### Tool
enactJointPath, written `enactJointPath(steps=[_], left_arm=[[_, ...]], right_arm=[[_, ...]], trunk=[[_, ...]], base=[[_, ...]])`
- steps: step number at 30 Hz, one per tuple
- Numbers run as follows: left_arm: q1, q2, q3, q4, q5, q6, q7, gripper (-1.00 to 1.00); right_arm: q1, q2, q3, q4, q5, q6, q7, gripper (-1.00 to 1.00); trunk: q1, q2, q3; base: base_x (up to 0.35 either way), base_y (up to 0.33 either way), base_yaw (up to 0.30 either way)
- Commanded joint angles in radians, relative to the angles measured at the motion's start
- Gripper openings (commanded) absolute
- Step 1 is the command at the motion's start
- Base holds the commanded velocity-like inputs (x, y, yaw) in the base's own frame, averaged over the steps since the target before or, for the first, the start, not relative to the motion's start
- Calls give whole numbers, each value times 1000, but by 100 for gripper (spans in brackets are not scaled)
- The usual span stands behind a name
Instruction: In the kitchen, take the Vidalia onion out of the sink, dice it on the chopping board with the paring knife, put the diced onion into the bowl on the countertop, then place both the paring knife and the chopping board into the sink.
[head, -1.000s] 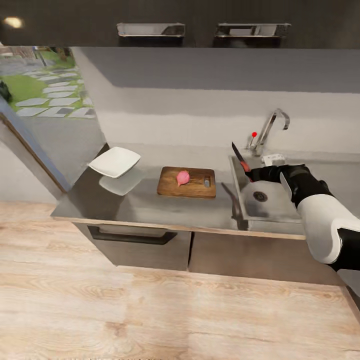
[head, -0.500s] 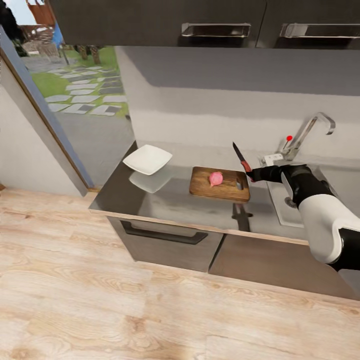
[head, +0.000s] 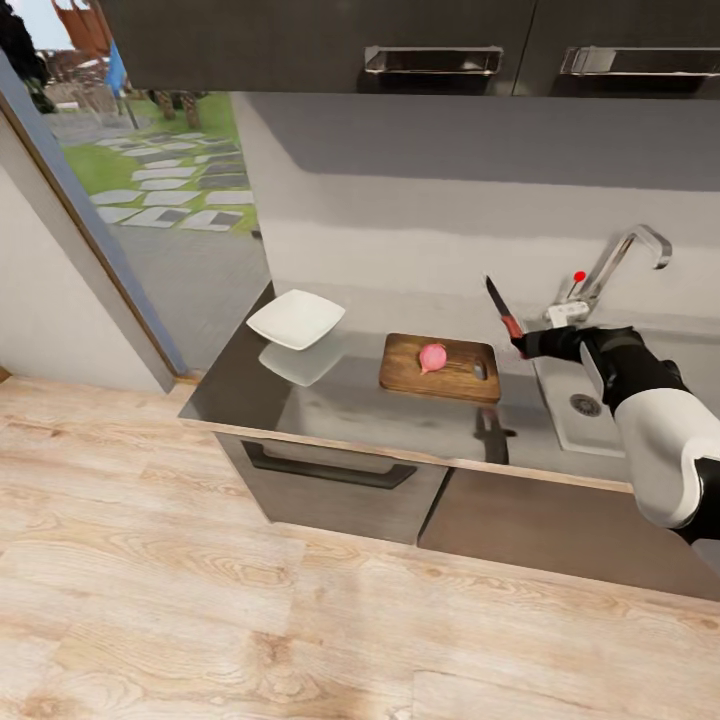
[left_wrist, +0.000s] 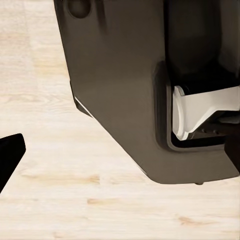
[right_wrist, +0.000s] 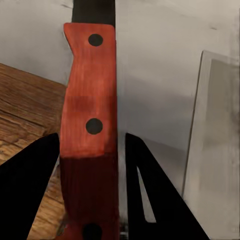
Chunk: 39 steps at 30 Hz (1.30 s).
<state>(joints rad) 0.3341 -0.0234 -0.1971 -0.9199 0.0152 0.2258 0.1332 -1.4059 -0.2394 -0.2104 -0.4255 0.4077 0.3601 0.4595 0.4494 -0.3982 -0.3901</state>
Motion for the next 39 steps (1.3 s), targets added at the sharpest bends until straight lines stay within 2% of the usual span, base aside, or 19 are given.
enactJointPath(steps=[1, 5, 8, 11, 15, 16, 18, 19, 22, 23, 29, 33, 34, 39], left_arm=[[0, 0, -2, -3, 2, 6, 6, 100], [0, 0, -2, -3, 2, -22, 6, 100], [0, 0, -2, -2, 2, -37, 6, 100], [0, 0, -2, -2, 2, -40, 6, 100], [0, 0, -2, -2, 2, -41, 6, 100], [0, 0, -2, -2, 2, -42, 6, 100], [0, 0, -2, -2, 2, -42, 6, 100], [0, 0, -2, -2, 2, -42, 6, 100], [0, 1, -2, -1, 2, -42, 6, 100], [0, 1, -2, 0, 2, -42, 6, 100], [0, 0, -2, -1, 2, -42, 6, 100], [0, 0, -2, -2, 1, -42, 6, 100], [0, 0, -2, -1, 1, -42, 6, 100], [0, 0, -2, 0, 1, -42, 6, 100]], right_arm=[[-1, 1, -8, -1, 10, -5, -7, -100], [-1, 4, 3, -2, 18, -19, -101, -100], [-1, 8, 33, -2, 45, -20, -182, -100], [-1, 25, 67, -2, 73, -21, -249, -100], [-1, 80, 99, -2, 119, -21, -348, -100], [-1, 108, 107, -2, 150, -21, -390, -100], [-1, 138, 112, 0, 188, -21, -435, -100], [-1, 169, 114, 5, 228, -21, -484, -100], [-1, 237, 116, 13, 303, -22, -592, -100], [-1, 250, 117, 14, 315, -22, -618, -100], [3, 308, 117, 27, 341, -23, -693, -100], [8, 335, 118, 51, 387, -39, -748, -100], [9, 348, 118, 83, 414, -71, -776, -100], [10, 360, 117, 133, 437, -100, -835, -100]], trunk=[[1, -2, -2], [1, -2, -2], [1, -2, -2], [1, -2, -2], [1, -2, -2], [1, -2, -2], [1, -2, -2], [1, -2, -2], [1, -2, -2], [1, -2, -2], [1, -2, -2], [1, -2, -2], [1, -2, -2], [1, -2, -2]], base=[[0, 0, 0], [0, 0, 0], [0, 0, 0], [0, 0, 0], [0, 0, 0], [0, 0, 0], [0, 0, 0], [0, 0, 0], [0, 0, 0], [0, 0, 0], [0, 0, 0], [0, 0, 0], [0, 0, 0], [0, 0, 0]])
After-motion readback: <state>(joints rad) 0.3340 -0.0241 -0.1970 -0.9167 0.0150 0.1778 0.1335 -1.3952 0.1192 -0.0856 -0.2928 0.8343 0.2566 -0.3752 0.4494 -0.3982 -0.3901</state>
